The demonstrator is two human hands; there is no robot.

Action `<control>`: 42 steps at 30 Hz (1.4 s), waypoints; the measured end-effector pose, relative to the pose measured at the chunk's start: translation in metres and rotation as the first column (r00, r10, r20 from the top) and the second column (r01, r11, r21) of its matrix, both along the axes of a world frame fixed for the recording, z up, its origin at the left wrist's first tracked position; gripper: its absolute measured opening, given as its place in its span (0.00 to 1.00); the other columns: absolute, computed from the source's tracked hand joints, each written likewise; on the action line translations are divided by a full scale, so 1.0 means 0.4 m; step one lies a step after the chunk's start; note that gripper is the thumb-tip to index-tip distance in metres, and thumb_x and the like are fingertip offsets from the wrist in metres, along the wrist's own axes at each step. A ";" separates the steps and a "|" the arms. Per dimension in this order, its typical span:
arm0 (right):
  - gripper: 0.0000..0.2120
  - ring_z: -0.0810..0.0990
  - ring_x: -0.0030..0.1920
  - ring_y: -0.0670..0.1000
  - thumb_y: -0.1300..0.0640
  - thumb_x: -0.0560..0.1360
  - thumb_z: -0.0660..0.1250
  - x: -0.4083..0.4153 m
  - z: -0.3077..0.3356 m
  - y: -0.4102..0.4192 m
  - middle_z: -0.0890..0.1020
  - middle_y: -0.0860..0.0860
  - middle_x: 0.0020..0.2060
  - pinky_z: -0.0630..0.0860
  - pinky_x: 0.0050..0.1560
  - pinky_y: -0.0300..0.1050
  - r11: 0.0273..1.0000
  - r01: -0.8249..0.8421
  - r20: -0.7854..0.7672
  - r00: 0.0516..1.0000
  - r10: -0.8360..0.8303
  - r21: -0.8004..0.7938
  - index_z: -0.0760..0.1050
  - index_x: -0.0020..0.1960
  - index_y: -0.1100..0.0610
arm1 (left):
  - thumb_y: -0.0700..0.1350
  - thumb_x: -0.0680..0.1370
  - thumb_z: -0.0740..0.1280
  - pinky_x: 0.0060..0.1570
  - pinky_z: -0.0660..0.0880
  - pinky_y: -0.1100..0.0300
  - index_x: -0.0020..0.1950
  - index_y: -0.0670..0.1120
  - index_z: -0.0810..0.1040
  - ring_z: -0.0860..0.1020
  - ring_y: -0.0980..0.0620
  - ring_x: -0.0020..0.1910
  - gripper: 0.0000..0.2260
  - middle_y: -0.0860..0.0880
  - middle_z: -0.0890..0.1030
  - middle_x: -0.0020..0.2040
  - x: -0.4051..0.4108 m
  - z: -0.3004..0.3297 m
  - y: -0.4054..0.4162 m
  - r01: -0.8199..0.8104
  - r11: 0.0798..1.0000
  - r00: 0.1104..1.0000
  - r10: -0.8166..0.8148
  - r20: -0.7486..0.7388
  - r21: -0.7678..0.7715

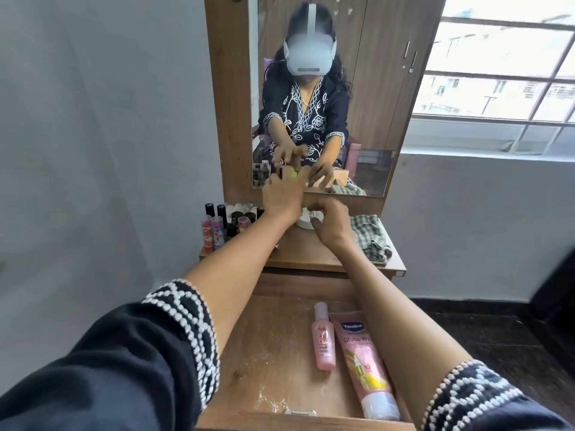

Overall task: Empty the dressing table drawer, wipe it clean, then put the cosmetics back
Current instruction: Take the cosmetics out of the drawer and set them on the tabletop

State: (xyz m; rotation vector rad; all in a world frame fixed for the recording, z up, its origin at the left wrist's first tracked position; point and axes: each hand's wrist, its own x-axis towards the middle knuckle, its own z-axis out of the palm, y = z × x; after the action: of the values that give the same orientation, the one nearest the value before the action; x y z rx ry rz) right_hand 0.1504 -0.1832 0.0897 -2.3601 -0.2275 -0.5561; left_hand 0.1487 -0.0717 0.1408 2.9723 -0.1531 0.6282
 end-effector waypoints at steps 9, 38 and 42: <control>0.15 0.80 0.48 0.46 0.73 0.69 0.64 -0.201 0.083 -0.028 0.81 0.52 0.48 0.76 0.50 0.35 0.875 -0.120 0.248 0.969 0.000 0.469 0.81 0.49 0.58 | 0.43 0.73 0.69 0.56 0.74 0.58 0.73 0.50 0.61 0.69 0.47 0.65 0.30 0.45 0.69 0.68 -0.239 0.010 -0.059 0.430 0.852 0.811 -0.219 0.542 -0.298; 0.10 0.80 0.54 0.58 0.57 0.75 0.63 -0.426 -0.196 -0.037 0.82 0.57 0.52 0.75 0.51 0.45 0.983 0.168 -0.615 0.769 -0.174 -0.069 0.75 0.54 0.59 | 0.44 0.68 0.73 0.57 0.74 0.52 0.64 0.46 0.71 0.76 0.44 0.59 0.26 0.44 0.78 0.60 -0.390 -0.402 -0.046 0.008 0.826 0.782 -0.357 -0.512 -0.564; 0.14 0.78 0.59 0.57 0.58 0.74 0.64 -0.423 -0.194 -0.032 0.80 0.57 0.56 0.72 0.56 0.44 0.985 0.151 -0.653 0.738 -0.169 -0.084 0.75 0.59 0.59 | 0.42 0.68 0.73 0.55 0.74 0.52 0.60 0.46 0.72 0.77 0.43 0.56 0.22 0.44 0.79 0.58 -0.388 -0.404 -0.045 0.007 0.833 0.773 -0.355 -0.525 -0.553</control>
State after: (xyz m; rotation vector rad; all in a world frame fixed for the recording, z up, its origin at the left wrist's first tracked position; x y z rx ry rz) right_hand -0.0187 -0.1958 0.0119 -2.4530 0.3024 0.2400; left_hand -0.0067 -0.0898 -0.0210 2.4081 -0.1847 -0.3086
